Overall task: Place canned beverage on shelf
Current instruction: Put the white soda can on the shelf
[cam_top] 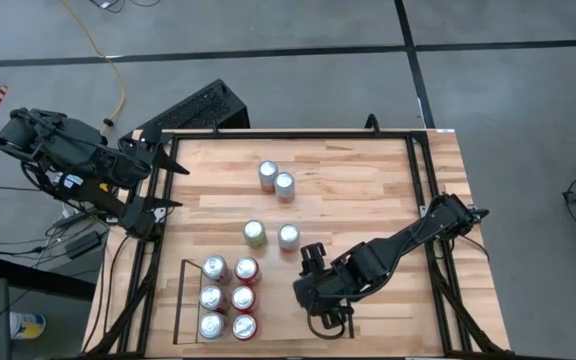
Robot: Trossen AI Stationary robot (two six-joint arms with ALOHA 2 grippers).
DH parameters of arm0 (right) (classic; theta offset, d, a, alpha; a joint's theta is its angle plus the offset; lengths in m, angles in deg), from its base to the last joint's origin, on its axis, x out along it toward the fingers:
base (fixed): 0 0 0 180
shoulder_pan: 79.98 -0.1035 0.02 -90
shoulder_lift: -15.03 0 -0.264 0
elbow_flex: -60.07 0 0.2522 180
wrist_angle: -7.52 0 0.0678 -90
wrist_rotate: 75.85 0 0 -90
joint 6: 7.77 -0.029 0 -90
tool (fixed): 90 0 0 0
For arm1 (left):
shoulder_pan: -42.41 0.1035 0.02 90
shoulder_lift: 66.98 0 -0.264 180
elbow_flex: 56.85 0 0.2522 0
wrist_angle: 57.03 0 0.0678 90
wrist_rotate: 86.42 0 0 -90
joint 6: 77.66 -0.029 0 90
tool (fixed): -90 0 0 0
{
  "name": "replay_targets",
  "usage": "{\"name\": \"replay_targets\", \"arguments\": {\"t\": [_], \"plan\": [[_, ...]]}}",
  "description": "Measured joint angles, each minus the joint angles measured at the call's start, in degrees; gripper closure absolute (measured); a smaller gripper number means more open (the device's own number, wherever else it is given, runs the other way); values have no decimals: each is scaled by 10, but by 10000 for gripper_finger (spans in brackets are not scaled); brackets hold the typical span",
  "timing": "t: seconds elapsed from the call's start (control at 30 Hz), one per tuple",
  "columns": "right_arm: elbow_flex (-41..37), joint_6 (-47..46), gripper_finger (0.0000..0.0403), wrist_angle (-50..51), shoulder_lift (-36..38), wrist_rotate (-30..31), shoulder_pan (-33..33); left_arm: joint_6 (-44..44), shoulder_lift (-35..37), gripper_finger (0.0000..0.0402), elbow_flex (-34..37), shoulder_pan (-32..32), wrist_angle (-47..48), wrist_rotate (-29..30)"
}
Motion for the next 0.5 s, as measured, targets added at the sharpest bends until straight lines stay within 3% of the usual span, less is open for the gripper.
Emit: {"name": "replay_targets", "arguments": {"t": [0.27, 0.5], "plan": [[0, -67, 105, -1, 2, -13, 5, 1, 0, 109, 0, 0, 0, 0], [0, -69, 105, -24, 2, -25, 16, 1, -3, 109, 0, 0, 0, 0]]}}
